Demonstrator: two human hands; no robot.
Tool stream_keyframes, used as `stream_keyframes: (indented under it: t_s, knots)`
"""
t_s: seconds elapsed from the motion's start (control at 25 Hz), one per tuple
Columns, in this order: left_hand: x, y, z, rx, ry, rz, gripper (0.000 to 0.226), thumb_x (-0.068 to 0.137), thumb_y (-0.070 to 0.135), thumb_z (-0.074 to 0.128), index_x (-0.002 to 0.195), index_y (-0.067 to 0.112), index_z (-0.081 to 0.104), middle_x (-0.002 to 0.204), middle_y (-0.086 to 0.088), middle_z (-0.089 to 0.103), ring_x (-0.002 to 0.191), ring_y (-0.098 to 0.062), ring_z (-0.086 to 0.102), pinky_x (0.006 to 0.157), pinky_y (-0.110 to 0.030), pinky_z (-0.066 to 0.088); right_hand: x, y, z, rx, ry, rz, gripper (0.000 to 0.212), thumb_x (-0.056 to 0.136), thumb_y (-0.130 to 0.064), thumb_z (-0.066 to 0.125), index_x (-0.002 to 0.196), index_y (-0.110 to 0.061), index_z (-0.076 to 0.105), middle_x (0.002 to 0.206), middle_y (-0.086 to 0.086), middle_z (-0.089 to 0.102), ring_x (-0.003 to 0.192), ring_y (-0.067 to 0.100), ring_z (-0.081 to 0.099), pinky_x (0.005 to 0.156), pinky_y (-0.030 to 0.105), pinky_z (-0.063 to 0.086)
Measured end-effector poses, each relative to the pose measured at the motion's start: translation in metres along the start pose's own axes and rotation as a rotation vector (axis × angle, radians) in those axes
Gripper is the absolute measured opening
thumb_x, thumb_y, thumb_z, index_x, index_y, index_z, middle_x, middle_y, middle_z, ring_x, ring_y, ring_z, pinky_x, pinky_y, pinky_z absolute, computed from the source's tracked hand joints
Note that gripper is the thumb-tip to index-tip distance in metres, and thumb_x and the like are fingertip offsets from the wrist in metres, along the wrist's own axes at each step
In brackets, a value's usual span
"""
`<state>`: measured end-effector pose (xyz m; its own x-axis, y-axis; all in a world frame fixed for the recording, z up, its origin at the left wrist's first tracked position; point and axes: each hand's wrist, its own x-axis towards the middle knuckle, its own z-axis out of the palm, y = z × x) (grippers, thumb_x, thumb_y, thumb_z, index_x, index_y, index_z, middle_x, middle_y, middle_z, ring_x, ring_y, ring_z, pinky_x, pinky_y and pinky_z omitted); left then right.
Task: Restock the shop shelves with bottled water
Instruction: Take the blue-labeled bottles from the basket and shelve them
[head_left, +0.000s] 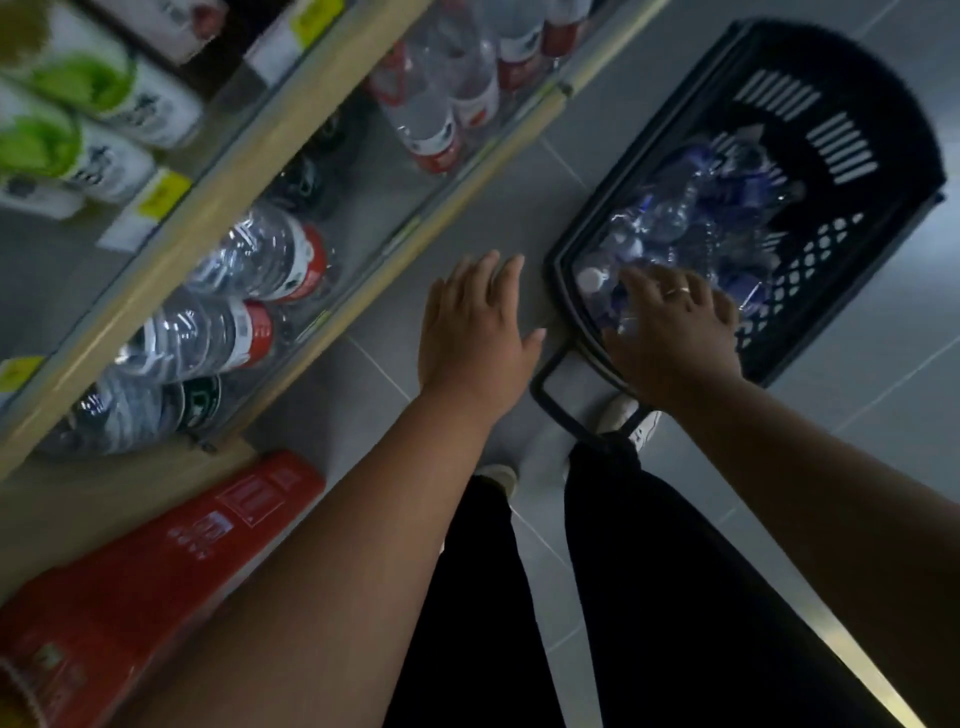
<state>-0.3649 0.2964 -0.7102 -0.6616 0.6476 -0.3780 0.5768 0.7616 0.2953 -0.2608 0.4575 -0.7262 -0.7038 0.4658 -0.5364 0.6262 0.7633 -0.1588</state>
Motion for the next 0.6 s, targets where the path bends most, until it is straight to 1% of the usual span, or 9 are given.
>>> stream_keyframes:
  t_s: [0.16,0.32,0.44,0.6]
  knots:
    - [0.042,0.075,0.009,0.045,-0.092,0.092,0.073,0.092,0.043,0.057,0.152,0.015,0.025,0.158,-0.012,0.027,0.146,-0.031,0.022,0.118,-0.044,0.016,-0.013,0.071,-0.015,0.167,0.024,0.156,0.067,0.089,-0.043,0.056,0.148,-0.027,0.029,0.152,0.008,0.033,0.141,0.030,0.024,0.113,0.046,0.016]
    - [0.077,0.121,0.026,0.086,-0.192,0.107,0.074,0.093,0.045,0.055,0.153,0.017,0.021,0.159,-0.010,0.024,0.148,-0.028,0.018,0.121,-0.042,0.015,-0.019,0.122,-0.006,0.257,0.029,0.261,0.066,0.088,-0.046,0.058,0.147,-0.029,0.031,0.151,0.005,0.036,0.139,0.030,0.027,0.113,0.048,0.022]
    - [0.098,0.131,0.041,0.116,-0.241,0.119,0.074,0.093,0.043,0.057,0.152,0.016,0.022,0.158,-0.011,0.026,0.147,-0.028,0.020,0.121,-0.041,0.017,-0.011,0.138,0.008,0.318,0.028,0.314,0.067,0.090,-0.045,0.058,0.148,-0.029,0.030,0.151,0.006,0.035,0.139,0.030,0.028,0.112,0.048,0.024]
    - [0.129,0.122,0.068,0.140,-0.305,0.152,0.074,0.091,0.040,0.061,0.150,0.015,0.026,0.156,-0.009,0.029,0.146,-0.028,0.021,0.120,-0.038,0.018,0.016,0.136,0.036,0.388,-0.023,0.391,0.072,0.089,-0.041,0.058,0.150,-0.027,0.024,0.152,0.010,0.032,0.139,0.033,0.029,0.112,0.049,0.024]
